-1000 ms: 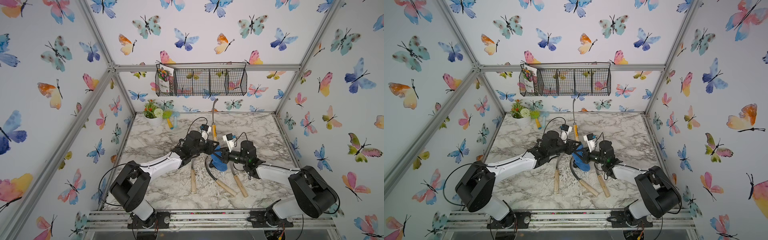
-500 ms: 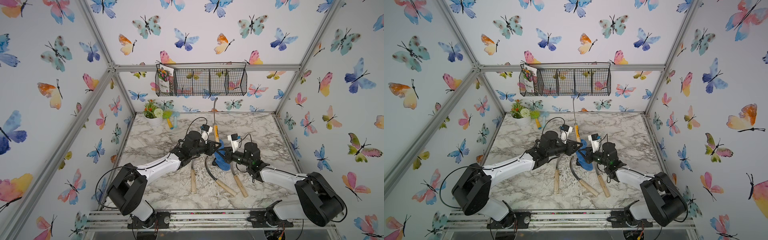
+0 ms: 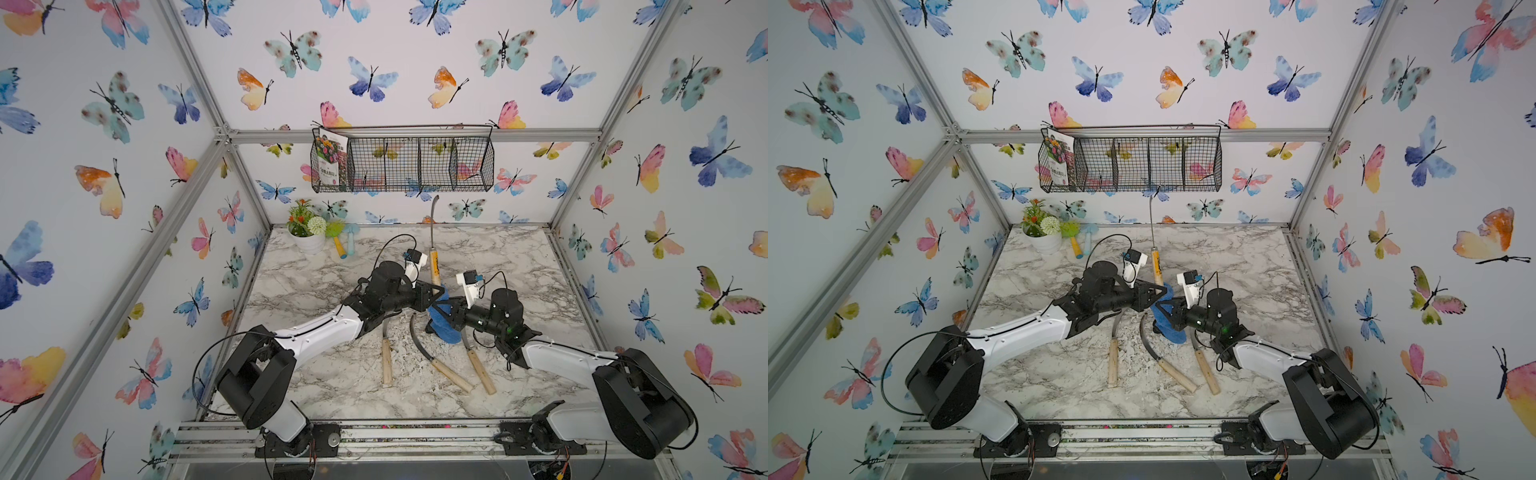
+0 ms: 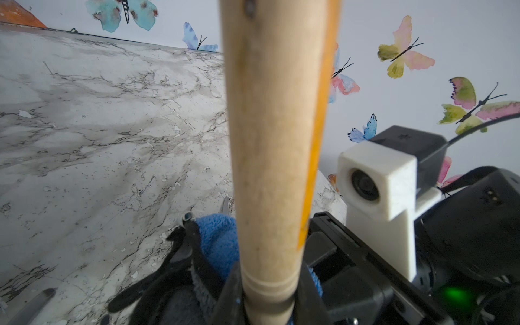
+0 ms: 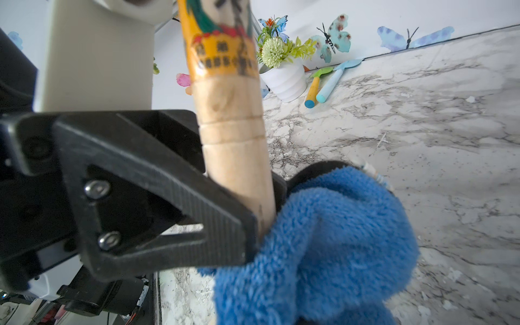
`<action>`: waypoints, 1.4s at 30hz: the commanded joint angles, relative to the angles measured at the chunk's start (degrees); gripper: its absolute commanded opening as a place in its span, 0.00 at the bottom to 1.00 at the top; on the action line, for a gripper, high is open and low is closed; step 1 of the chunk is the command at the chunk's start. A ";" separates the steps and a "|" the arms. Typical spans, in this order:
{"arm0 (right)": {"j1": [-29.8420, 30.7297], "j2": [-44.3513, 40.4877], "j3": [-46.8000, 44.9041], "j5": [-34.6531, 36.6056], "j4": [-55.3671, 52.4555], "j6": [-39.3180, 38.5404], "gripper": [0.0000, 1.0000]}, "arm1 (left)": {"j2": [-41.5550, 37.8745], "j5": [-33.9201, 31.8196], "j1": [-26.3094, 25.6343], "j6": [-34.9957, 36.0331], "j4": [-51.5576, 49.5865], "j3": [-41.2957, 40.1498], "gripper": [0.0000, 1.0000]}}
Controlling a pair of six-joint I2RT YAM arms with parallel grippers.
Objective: Wipe small sickles with rags
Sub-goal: Wipe the small sickle.
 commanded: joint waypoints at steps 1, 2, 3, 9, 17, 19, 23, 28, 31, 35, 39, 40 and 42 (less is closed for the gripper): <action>0.66 1.34 2.31 -4.76 6.73 1.65 0.02 | 0.74 0.27 -0.13 0.98 -1.66 0.40 0.00; 0.74 2.00 2.92 -4.52 6.05 1.46 0.02 | 0.57 0.19 -0.23 0.99 -1.58 0.38 0.00; 0.83 2.16 3.47 -3.49 4.28 0.72 0.02 | 0.46 0.15 -0.26 1.14 -1.70 0.38 0.00; 0.84 -1.44 2.08 0.76 1.72 -1.37 0.02 | 1.92 -1.10 -0.59 1.71 -4.75 2.28 0.00; 0.84 -0.98 1.39 3.43 0.61 -1.45 0.02 | 1.32 -15.50 -1.44 -7.81 -19.69 5.26 0.00; 0.83 -0.73 1.16 4.61 -0.01 -1.35 0.02 | -1.48 -18.50 -1.76 -12.40 -19.80 2.36 0.00; 0.84 -4.64 -2.04 7.77 -1.93 0.79 0.02 | -8.49 -30.86 -1.88 -15.27 -20.83 -3.87 0.00; 0.83 -13.15 -3.46 15.81 -12.61 3.04 0.02 | -15.81 -38.13 -1.34 -11.61 -6.84 -18.40 0.00; 0.83 -17.70 -3.83 20.96 -19.12 5.10 0.02 | -15.39 -39.64 -2.25 -8.20 -3.90 -21.14 0.00; 0.84 -17.97 -3.41 26.52 -26.02 8.79 0.02 | -14.10 -32.46 -2.88 -3.19 -1.69 -21.95 0.00; 0.91 -13.77 -1.97 22.68 -27.51 9.09 0.02 | -9.35 -25.80 -4.73 1.80 2.35 -21.43 0.00; 0.84 -13.55 -2.06 20.52 -25.77 8.53 0.02 | -7.92 -23.58 -5.00 3.54 2.44 -20.23 0.00; 0.99 -14.20 -1.90 18.85 -24.92 7.72 0.02 | -6.75 -23.76 -5.36 5.83 3.13 -18.64 0.00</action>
